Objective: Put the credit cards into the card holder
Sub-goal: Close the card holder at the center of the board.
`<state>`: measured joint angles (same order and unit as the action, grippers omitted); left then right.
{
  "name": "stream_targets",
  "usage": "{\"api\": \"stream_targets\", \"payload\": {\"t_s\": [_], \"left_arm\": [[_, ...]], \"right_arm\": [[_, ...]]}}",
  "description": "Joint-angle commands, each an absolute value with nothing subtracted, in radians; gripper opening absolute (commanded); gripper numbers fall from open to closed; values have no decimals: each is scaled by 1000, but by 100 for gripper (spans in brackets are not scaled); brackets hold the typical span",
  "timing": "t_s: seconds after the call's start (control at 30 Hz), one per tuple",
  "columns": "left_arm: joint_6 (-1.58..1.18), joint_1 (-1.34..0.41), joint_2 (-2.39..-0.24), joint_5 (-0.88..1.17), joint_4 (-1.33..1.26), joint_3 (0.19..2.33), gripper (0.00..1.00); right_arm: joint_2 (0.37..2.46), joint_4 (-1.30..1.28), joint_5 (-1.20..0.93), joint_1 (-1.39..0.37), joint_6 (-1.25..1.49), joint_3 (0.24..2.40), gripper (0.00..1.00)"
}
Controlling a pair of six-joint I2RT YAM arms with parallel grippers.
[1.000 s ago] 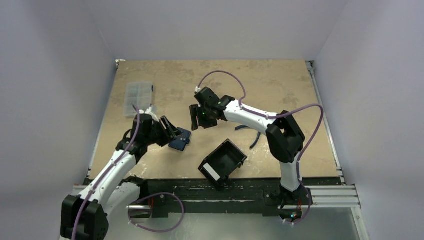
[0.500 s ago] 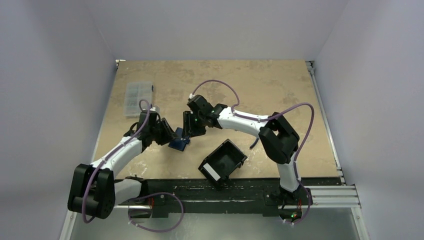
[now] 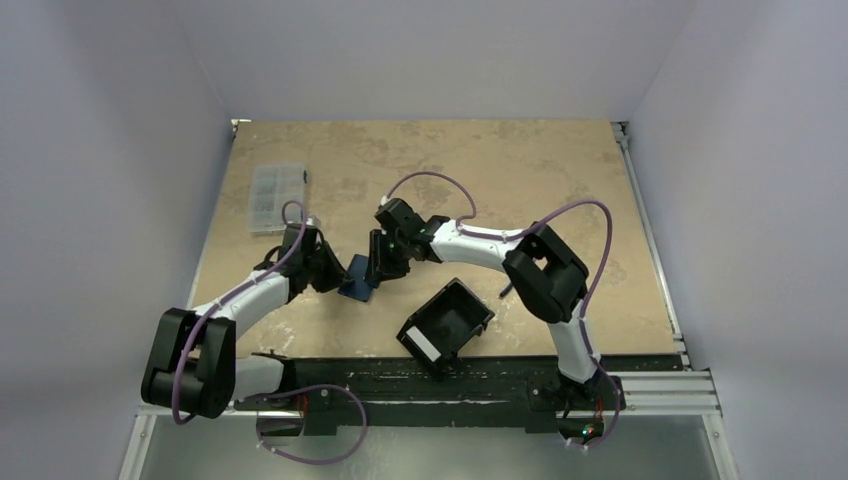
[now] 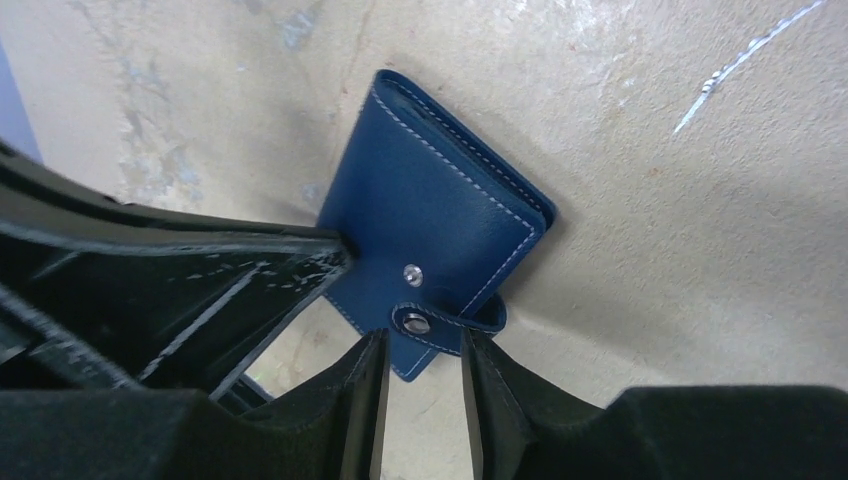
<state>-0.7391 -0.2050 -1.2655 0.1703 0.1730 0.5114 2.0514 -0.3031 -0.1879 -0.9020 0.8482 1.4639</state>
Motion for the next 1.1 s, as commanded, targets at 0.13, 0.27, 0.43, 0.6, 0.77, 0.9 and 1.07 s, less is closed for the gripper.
{"api": "stream_targets", "payload": {"t_s": [0.13,0.27,0.43,0.6,0.77,0.9,1.07], "left_arm": [[-717,-201,-1276,138,166,467,4],[-716,-201,-1273,143,167,463,4],[-719,-201,-1266,155,163,457,3],[-721,-201,-1266,172,158,459,3],[-747,-201,-1257,210,142,442,3],[-767,-201,-1273,246,128,433,3],[-766,-201,-1224,280,176,486,12]], "right_arm": [[2088,-252,-207,-900,856,1513,36],[2107,-242,-208,-900,856,1532,36],[2123,-235,-205,-900,860,1548,36],[2131,-298,-210,-900,717,1609,40],[2049,-416,-40,-914,564,1594,66],[2028,-406,-80,-914,582,1541,67],[2019,-330,-146,-898,657,1468,66]]}}
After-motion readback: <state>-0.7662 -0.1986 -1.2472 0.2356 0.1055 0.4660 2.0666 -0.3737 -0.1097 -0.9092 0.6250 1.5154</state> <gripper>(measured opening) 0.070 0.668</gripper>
